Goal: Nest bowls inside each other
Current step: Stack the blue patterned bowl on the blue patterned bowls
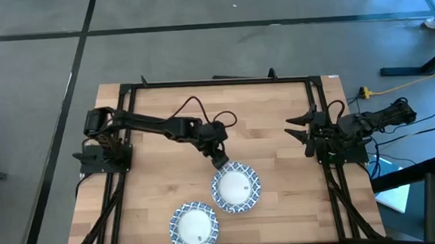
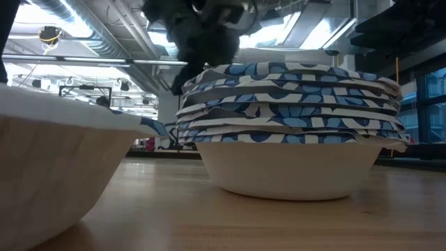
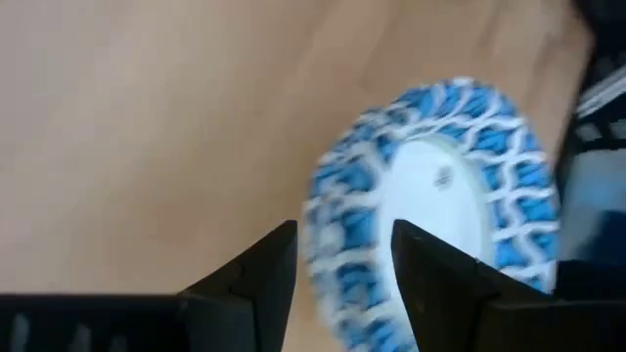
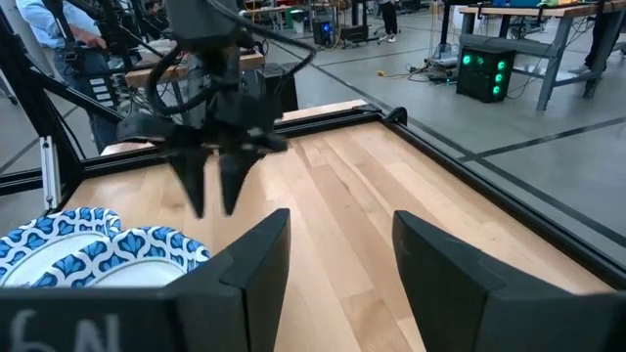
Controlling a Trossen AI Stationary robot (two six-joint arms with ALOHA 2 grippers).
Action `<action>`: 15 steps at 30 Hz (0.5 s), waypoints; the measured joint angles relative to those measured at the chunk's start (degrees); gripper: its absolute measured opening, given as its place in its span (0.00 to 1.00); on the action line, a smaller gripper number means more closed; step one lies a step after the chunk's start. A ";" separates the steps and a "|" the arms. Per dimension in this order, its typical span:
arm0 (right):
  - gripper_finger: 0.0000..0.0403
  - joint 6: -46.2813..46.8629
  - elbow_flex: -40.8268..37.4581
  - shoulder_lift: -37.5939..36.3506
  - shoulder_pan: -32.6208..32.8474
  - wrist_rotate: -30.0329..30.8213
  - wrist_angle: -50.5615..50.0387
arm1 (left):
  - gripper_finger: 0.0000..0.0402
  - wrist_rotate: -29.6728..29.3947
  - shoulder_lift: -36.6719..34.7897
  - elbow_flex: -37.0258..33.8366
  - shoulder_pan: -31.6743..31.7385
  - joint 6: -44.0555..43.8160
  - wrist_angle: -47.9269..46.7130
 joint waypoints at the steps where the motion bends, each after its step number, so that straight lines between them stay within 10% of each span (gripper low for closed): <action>1: 0.45 0.00 0.00 -0.01 -0.02 0.00 0.01 | 0.40 -1.32 -0.50 0.02 0.19 1.63 -1.45; 6: 0.45 0.19 0.00 0.02 0.00 0.00 -0.04 | 0.40 -4.29 -4.47 0.02 -0.54 8.32 -9.19; 15: 0.45 1.05 0.00 0.00 -0.01 0.00 -0.35 | 0.40 8.65 -7.64 0.02 -7.85 8.65 -12.68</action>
